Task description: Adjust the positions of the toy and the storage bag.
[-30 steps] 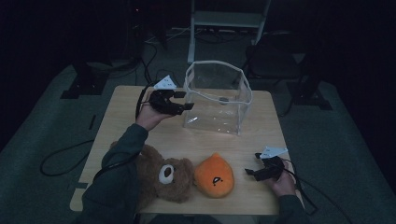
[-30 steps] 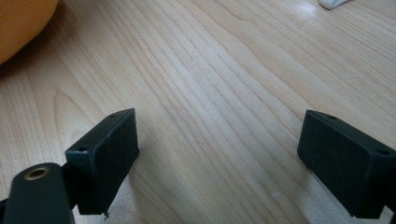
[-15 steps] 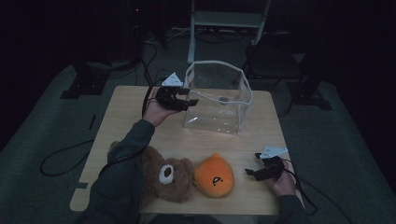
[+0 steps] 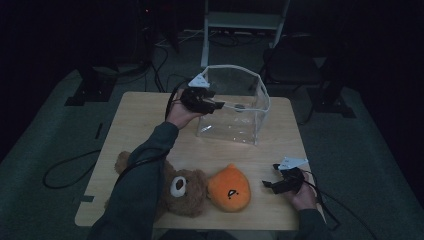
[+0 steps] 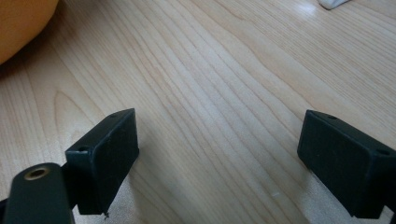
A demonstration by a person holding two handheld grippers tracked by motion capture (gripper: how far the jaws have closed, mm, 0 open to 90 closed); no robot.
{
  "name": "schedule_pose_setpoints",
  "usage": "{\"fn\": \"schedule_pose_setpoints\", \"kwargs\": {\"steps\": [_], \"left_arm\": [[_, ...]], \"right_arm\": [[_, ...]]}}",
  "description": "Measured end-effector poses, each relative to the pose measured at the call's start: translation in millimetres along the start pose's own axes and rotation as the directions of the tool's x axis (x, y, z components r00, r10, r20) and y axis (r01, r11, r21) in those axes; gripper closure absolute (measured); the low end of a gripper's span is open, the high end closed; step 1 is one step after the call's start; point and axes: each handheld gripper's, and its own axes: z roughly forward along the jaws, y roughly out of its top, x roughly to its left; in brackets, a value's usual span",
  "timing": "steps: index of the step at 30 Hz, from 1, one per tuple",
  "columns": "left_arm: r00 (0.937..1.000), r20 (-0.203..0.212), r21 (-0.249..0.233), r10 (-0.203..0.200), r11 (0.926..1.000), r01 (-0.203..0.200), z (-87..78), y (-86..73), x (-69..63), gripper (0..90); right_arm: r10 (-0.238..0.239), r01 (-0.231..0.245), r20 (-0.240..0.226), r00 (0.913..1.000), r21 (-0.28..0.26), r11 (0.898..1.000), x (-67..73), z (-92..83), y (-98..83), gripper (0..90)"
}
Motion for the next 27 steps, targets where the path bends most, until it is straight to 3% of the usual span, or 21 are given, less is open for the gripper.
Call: {"fn": "schedule_pose_setpoints", "kwargs": {"steps": [8, 11, 16, 20, 27], "left_arm": [[0.9998, 0.013, 0.065, 0.014, 0.9978, -0.015, 29.6, 6.3, -8.3, 38.7], [0.9983, 0.018, 0.113, 0.055, 0.992, -0.056, 43.6, 0.5, -14.1, 38.0], [0.997, 0.005, 0.147, 0.077, 0.9862, -0.077, 50.3, -1.7, -18.1, 39.0], [0.9946, -0.027, 0.176, 0.1, 0.98, -0.094, 54.6, -4.3, -21.2, 45.3], [0.9941, -0.024, 0.168, 0.106, 0.9806, -0.101, 48.3, -4.0, -19.4, 70.8]], "right_arm": [[0.0, 0.0, 0.0, 1.0, 0.0, 1.0, 0.0, 0.0, 0.0, 11.7], [0.001, -0.001, -0.001, 1.0, 0.0, 1.0, 0.1, 0.0, 0.0, 11.7], [0.0, 0.0, -0.001, 1.0, 0.0, 1.0, 0.1, 0.0, 0.0, 11.7], [0.0, 0.0, -0.001, 1.0, 0.0, 1.0, 0.1, 0.0, 0.0, 11.7], [0.0, 0.0, -0.001, 1.0, 0.0, 1.0, 0.0, 0.0, 0.0, 11.7]]}}
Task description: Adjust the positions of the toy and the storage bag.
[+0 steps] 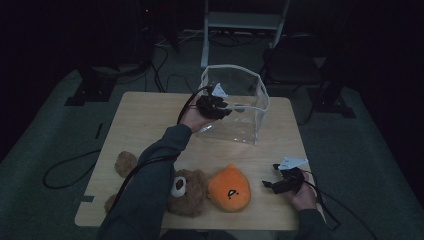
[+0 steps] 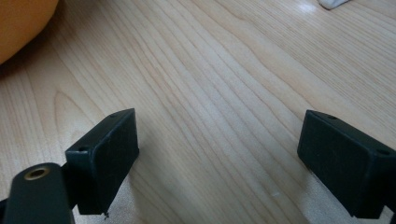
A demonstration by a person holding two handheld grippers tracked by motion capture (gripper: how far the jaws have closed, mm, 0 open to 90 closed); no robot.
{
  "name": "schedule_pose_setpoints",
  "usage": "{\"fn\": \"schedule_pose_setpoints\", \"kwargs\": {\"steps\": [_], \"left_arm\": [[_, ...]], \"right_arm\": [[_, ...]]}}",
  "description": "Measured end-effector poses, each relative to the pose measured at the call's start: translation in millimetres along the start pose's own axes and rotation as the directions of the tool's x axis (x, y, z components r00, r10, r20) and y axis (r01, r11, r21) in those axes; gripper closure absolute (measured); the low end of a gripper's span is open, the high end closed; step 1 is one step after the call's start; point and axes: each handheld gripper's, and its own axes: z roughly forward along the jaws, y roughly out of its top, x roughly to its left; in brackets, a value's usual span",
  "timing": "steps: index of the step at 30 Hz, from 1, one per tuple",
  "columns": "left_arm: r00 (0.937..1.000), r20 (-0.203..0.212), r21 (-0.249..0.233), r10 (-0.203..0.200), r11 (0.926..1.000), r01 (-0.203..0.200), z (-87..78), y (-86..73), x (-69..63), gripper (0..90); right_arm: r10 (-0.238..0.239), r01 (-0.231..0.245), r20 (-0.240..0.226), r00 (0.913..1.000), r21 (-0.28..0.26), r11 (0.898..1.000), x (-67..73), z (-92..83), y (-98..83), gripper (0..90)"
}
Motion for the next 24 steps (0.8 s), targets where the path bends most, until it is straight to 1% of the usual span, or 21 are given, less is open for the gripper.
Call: {"fn": "schedule_pose_setpoints", "kwargs": {"steps": [2, 3, 6, 11, 15, 17, 18, 24], "left_arm": [[1.0, 0.002, 0.005, 0.001, 1.0, -0.001, -1.8, 0.3, 0.3, 79.4], [1.0, 0.004, 0.008, 0.001, 1.0, -0.001, -2.3, 0.2, 0.5, 81.9], [0.9999, 0.012, 0.02, 0.005, 0.9998, -0.005, -5.3, -1.0, 0.4, 85.4], [0.9997, 0.016, 0.03, 0.019, 0.9994, -0.019, -14.7, -5.0, -0.7, 86.6], [0.9996, 0.021, 0.032, 0.016, 0.9994, -0.017, -23.3, -10.0, -1.3, 86.8], [0.9996, 0.021, 0.032, 0.016, 0.9994, -0.017, -23.3, -10.0, -1.3, 86.8], [0.9995, 0.03, 0.026, 0.011, 0.9996, -0.012, -32.0, -16.6, -2.4, 86.8], [0.9986, 0.048, 0.02, 0.023, 0.9995, -0.024, -43.2, -25.3, -11.7, 86.7]], "right_arm": [[0.0, 0.0, 0.0, 1.0, 0.0, 1.0, 0.0, 0.0, 0.0, 11.7], [0.0, 0.0, 0.0, 1.0, 0.0, 1.0, 0.0, 0.0, 0.0, 11.7], [0.001, -0.001, 0.001, 1.0, -0.001, 1.0, 0.1, 0.1, 0.0, 11.7], [0.002, -0.002, 0.0, 1.0, 0.0, 1.0, 0.1, -0.1, 0.0, 11.7], [0.0, 0.0, 0.0, 1.0, 0.0, 1.0, 0.0, 0.0, 0.0, 11.7], [0.0, 0.0, 0.0, 1.0, 0.0, 1.0, 0.0, 0.0, 0.0, 11.7], [0.001, -0.001, 0.0, 1.0, 0.0, 1.0, 0.1, 0.0, 0.0, 11.7], [0.002, -0.002, 0.002, 1.0, 0.0, 1.0, 0.2, 0.1, 0.0, 11.7]]}}
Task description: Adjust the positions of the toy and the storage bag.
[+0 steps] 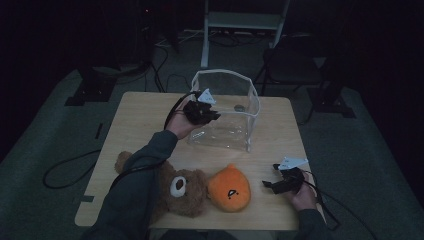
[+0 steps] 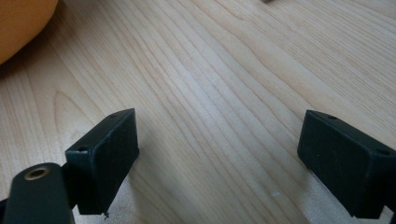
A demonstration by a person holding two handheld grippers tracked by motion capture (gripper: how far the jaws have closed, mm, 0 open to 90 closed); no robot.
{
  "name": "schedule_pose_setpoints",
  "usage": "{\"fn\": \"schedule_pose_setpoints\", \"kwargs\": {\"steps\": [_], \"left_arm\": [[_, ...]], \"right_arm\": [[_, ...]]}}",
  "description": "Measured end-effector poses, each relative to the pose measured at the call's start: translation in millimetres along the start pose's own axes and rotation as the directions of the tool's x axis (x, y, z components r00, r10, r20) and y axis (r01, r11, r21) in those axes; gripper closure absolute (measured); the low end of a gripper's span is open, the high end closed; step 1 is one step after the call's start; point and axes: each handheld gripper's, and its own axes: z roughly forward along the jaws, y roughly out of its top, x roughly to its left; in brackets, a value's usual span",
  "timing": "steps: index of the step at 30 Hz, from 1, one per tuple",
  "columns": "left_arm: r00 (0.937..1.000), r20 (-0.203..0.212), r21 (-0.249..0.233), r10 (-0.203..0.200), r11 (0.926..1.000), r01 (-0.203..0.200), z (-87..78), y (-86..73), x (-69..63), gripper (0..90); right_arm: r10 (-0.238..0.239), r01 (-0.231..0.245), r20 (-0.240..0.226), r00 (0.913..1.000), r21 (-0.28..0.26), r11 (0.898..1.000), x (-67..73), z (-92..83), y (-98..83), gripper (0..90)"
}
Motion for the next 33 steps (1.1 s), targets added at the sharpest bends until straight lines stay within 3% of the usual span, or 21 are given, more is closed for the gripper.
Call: {"fn": "schedule_pose_setpoints", "kwargs": {"steps": [7, 33], "left_arm": [[0.9994, 0.032, -0.027, 0.016, 0.9995, -0.015, -10.0, -10.7, -14.7, 86.8], [0.9909, 0.131, -0.051, 0.033, 0.9983, -0.027, -38.3, -32.0, -36.9, 86.6]], "right_arm": [[-0.001, 0.001, 0.001, 1.0, 0.0, 1.0, -0.1, 0.0, 0.0, 11.7], [-0.002, 0.002, 0.002, 1.0, -0.001, 1.0, 0.0, 0.0, 0.0, 11.7]]}}
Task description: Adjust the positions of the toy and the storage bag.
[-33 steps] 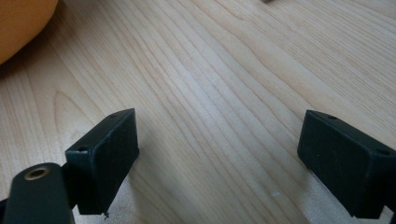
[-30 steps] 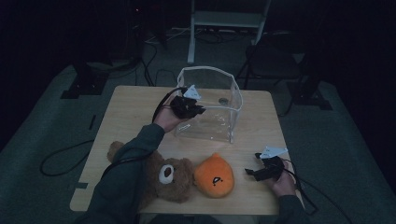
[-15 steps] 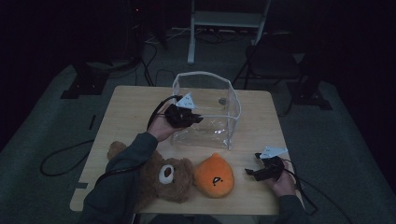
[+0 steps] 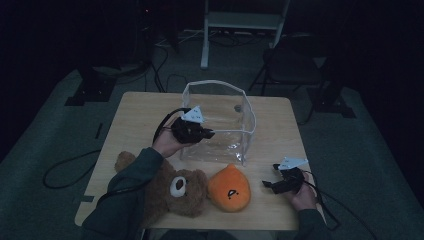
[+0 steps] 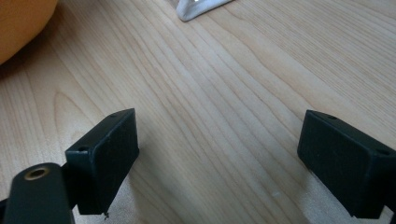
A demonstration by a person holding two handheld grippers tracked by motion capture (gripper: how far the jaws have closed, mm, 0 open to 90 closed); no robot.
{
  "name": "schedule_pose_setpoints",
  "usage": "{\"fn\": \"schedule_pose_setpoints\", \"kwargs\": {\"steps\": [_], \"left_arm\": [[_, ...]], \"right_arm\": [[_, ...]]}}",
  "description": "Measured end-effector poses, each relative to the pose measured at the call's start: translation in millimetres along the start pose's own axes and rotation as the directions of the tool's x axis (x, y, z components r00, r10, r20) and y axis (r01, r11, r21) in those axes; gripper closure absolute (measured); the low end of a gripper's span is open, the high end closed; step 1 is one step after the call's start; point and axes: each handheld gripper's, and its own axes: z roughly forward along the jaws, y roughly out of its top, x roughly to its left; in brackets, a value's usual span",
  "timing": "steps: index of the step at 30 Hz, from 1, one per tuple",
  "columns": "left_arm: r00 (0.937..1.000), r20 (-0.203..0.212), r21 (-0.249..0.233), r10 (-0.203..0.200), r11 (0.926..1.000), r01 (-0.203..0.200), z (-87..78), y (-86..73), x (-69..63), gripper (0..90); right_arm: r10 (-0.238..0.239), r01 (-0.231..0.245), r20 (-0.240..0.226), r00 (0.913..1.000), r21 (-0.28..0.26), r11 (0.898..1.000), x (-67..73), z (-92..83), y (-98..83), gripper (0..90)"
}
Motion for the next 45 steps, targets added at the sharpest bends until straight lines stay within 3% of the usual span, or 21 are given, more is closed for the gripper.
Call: {"fn": "schedule_pose_setpoints", "kwargs": {"steps": [3, 8, 14, 19, 22, 32, 36, 45], "left_arm": [[1.0, 0.003, -0.007, -0.005, 1.0, 0.005, -2.3, -0.8, -1.5, 83.9], [0.9989, 0.025, -0.073, -0.039, 0.9965, 0.041, -21.4, -0.3, -1.1, 68.3], [0.9969, 0.0, -0.109, -0.079, 0.991, 0.078, -47.7, -7.4, -0.8, 59.7], [0.9955, -0.022, -0.099, -0.092, 0.991, 0.089, -61.1, -18.5, -2.6, 57.0], [0.9945, -0.009, -0.097, -0.104, 0.99, 0.103, -67.8, -26.0, -4.1, 56.1], [0.994, -0.042, -0.082, -0.101, 0.9919, 0.098, -91.6, -51.6, -17.7, 52.5], [0.9951, -0.04, -0.068, -0.091, 0.9938, 0.088, -96.1, -62.3, -22.8, 50.9], [0.9926, -0.028, -0.047, -0.118, 0.9921, 0.116, -102.9, -88.4, -31.6, 46.7]], "right_arm": [[0.0, 0.0, 0.0, 1.0, 0.0, 1.0, 0.0, 0.0, 0.0, 11.7], [0.003, -0.003, -0.001, 1.0, 0.0, 1.0, 0.3, -0.1, 0.0, 11.7], [0.004, -0.004, 0.001, 1.0, 0.0, 1.0, 0.4, -0.1, 0.0, 11.7], [0.004, -0.004, 0.001, 1.0, 0.0, 1.0, 0.5, -0.1, 0.0, 11.7], [0.004, -0.004, 0.001, 1.0, 0.0, 1.0, 0.4, -0.2, 0.0, 11.7], [0.006, -0.006, 0.0, 1.0, 0.002, 1.0, 0.5, -0.2, 0.0, 11.7], [0.006, -0.006, 0.0, 1.0, 0.002, 1.0, 0.5, -0.3, 0.0, 11.6], [0.006, -0.006, 0.0, 1.0, 0.001, 1.0, 0.5, -0.1, 0.0, 11.7]]}}
